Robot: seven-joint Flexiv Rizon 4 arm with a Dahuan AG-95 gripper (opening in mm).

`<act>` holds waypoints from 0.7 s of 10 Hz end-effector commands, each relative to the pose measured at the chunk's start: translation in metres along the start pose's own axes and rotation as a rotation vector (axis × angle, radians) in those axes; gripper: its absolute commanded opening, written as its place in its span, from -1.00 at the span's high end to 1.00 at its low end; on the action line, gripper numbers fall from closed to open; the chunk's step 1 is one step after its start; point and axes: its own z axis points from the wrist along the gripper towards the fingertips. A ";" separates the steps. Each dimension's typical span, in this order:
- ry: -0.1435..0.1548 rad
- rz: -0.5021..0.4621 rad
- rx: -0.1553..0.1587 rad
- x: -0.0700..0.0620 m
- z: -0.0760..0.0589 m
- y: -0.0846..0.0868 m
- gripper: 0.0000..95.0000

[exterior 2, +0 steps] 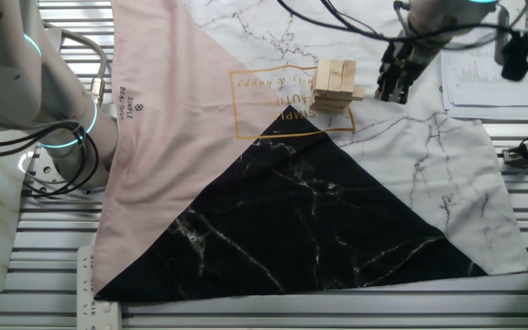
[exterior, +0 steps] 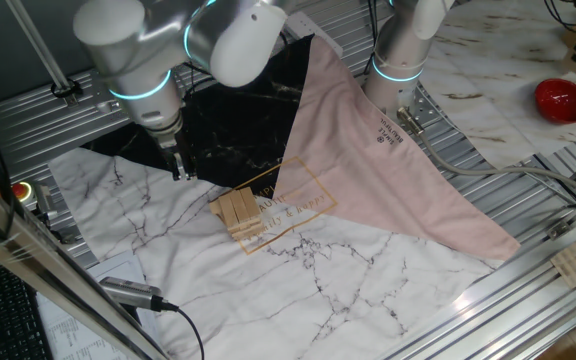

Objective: Play Jenga

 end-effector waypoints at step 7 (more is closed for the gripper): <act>0.001 -0.260 0.093 -0.001 0.000 0.001 1.00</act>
